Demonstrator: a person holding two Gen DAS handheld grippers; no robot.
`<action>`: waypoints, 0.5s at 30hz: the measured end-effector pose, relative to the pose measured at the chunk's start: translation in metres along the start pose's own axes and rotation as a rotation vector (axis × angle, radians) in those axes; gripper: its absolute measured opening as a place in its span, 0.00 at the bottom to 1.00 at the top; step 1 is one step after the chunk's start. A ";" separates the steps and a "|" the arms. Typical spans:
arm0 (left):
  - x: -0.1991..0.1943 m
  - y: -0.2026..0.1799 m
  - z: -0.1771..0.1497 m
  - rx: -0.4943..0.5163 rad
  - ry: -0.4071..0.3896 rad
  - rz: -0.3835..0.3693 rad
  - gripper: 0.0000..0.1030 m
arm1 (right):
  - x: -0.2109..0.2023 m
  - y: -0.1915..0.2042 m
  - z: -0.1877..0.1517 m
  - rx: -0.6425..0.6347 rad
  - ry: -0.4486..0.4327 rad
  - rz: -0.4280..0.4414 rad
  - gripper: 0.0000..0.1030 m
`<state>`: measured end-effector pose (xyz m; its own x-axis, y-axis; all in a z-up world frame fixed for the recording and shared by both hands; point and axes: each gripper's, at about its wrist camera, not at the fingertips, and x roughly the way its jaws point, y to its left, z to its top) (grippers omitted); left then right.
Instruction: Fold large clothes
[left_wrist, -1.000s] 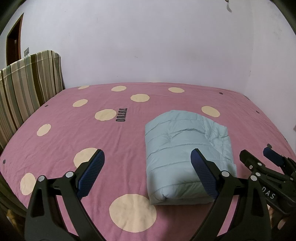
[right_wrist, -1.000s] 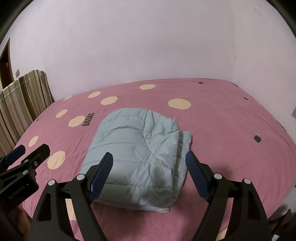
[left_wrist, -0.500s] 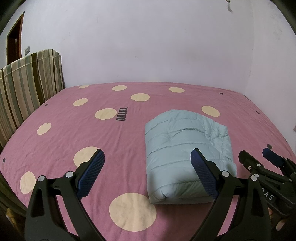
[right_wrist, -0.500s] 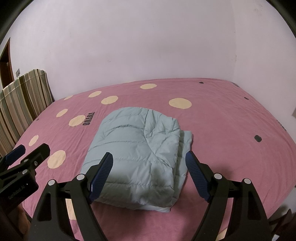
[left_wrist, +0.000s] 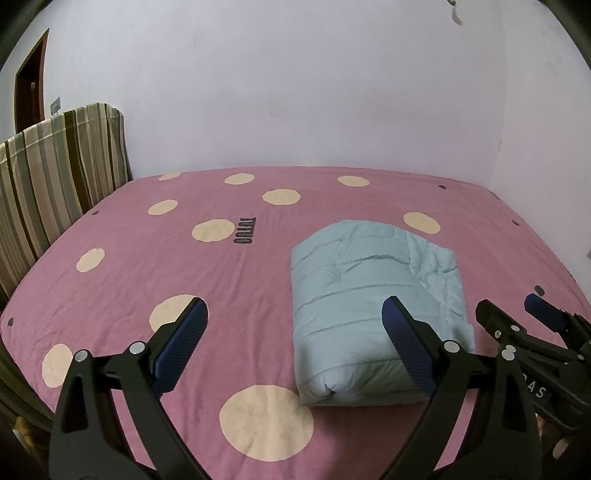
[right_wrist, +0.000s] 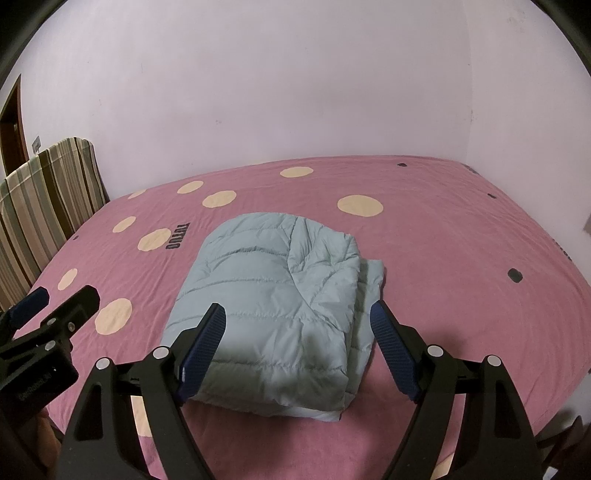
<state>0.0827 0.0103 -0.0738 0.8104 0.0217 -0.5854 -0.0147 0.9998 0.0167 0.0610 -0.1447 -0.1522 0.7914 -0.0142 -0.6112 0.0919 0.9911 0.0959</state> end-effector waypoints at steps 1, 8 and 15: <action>0.000 0.000 0.000 0.002 -0.001 0.002 0.92 | 0.000 0.000 0.000 0.001 0.000 0.001 0.77; -0.001 -0.001 0.000 0.010 0.011 0.005 0.92 | 0.000 0.001 -0.001 0.000 -0.001 0.001 0.77; -0.003 0.000 0.002 0.008 -0.008 0.025 0.92 | -0.001 0.001 -0.002 0.002 -0.001 0.000 0.77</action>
<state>0.0815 0.0106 -0.0709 0.8147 0.0464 -0.5781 -0.0300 0.9988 0.0379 0.0595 -0.1431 -0.1532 0.7917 -0.0141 -0.6107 0.0928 0.9909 0.0975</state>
